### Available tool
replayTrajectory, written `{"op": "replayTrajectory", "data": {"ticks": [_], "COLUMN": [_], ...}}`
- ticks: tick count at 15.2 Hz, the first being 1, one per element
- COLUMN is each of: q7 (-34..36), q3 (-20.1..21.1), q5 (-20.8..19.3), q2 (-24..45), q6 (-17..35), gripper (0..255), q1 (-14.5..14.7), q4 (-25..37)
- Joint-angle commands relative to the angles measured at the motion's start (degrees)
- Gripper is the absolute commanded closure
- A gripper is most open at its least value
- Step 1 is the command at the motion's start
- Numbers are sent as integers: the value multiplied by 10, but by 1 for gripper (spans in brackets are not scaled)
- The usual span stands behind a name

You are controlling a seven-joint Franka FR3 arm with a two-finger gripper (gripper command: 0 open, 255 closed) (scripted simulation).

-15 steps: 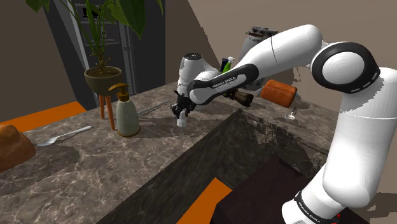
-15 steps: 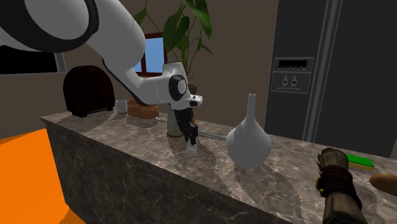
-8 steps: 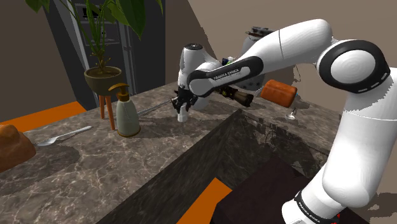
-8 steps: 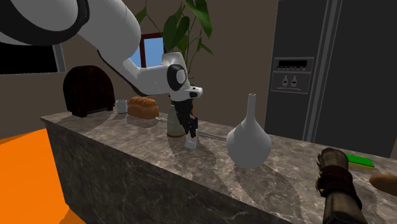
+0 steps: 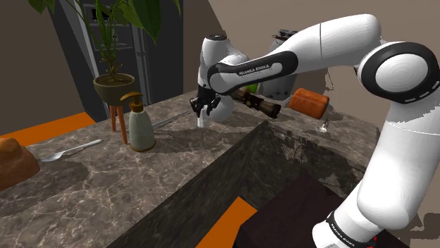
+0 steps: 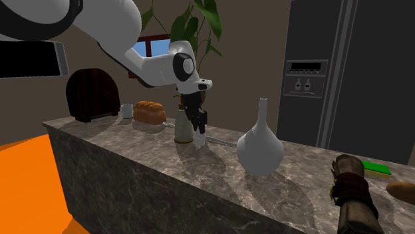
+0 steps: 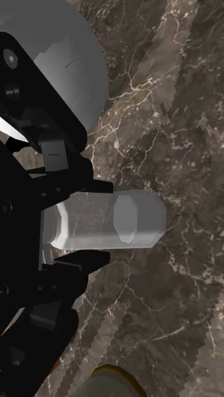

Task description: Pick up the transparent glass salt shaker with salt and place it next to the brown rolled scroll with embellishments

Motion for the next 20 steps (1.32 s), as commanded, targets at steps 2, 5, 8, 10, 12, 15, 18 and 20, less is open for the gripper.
{"op": "replayTrajectory", "data": {"ticks": [2,5,8,10,12,15,18,20], "q7": [-5,-10,-15,-18,-21,-25,-52,-80], "q3": [2,3,5,5,6,7,-1,-10], "q5": [6,11,15,17,19,22,36,48], "q2": [-9,-15,-20,-22,-25,-27,-50,-71], "q6": [-20,-40,-61,-76,-90,-112,-101,-90], "gripper": [255,255,255,255,255,255,255,255], "q1": [0,-1,-1,-1,0,0,-19,-37], "q4": [12,27,44,55,68,88,59,32]}}
